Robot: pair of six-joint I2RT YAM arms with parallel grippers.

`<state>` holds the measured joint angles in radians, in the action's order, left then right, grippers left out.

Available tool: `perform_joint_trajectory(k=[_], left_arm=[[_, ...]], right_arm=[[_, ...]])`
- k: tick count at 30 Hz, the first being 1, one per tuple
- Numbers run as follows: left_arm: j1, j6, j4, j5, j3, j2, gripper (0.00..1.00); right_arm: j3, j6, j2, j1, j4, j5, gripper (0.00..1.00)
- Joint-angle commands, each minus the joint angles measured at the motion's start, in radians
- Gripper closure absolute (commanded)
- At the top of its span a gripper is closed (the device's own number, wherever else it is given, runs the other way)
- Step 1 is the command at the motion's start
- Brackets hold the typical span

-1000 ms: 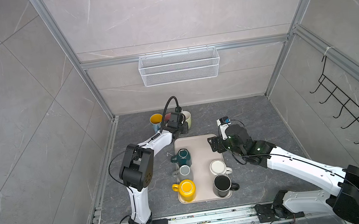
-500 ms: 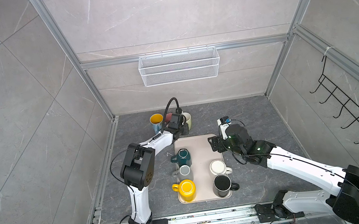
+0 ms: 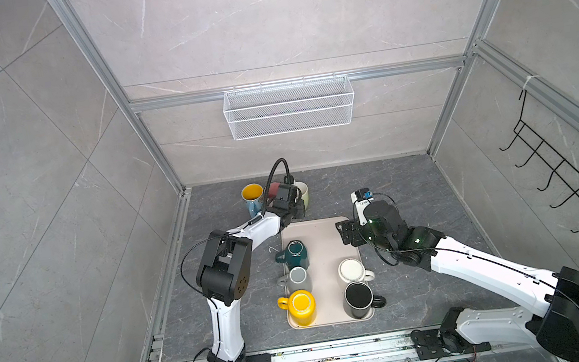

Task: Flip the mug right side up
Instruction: 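Lower the light green mug beside the pink mug and open the left gripper, then withdraw the left gripper and reach it to the upside-down dark green mug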

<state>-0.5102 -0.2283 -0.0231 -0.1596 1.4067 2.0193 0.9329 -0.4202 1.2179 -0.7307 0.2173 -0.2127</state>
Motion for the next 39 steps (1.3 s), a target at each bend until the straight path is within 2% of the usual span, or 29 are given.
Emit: perform_joint_trajectory(k=[1,9,17,22,31,36,39], left_arm=[[0.012,-0.021,0.061,-0.062,-0.006,-0.012,0.85],[0.011,-0.006,0.050,-0.061,-0.006,-0.016,0.65],[0.012,-0.027,0.044,-0.029,-0.029,-0.045,0.55],[0.000,-0.048,0.052,0.002,-0.071,-0.111,0.53],[-0.069,-0.003,0.036,-0.007,-0.133,-0.290,0.51],[-0.116,0.054,0.023,-0.007,-0.203,-0.452,0.52],[-0.128,0.071,-0.060,-0.020,-0.234,-0.579,0.51]], right_arm=[[-0.013,-0.018,-0.002,0.004,0.015,-0.012,0.20],[-0.014,-0.019,0.002,0.005,0.014,-0.014,0.20],[-0.017,-0.021,0.002,0.006,0.014,-0.013,0.20],[-0.017,-0.025,0.006,0.005,0.009,-0.006,0.20],[-0.017,-0.037,0.012,0.005,-0.006,0.016,0.20],[-0.016,-0.040,0.002,0.006,0.004,0.033,0.21],[0.003,-0.032,0.005,0.002,0.021,0.081,0.22]])
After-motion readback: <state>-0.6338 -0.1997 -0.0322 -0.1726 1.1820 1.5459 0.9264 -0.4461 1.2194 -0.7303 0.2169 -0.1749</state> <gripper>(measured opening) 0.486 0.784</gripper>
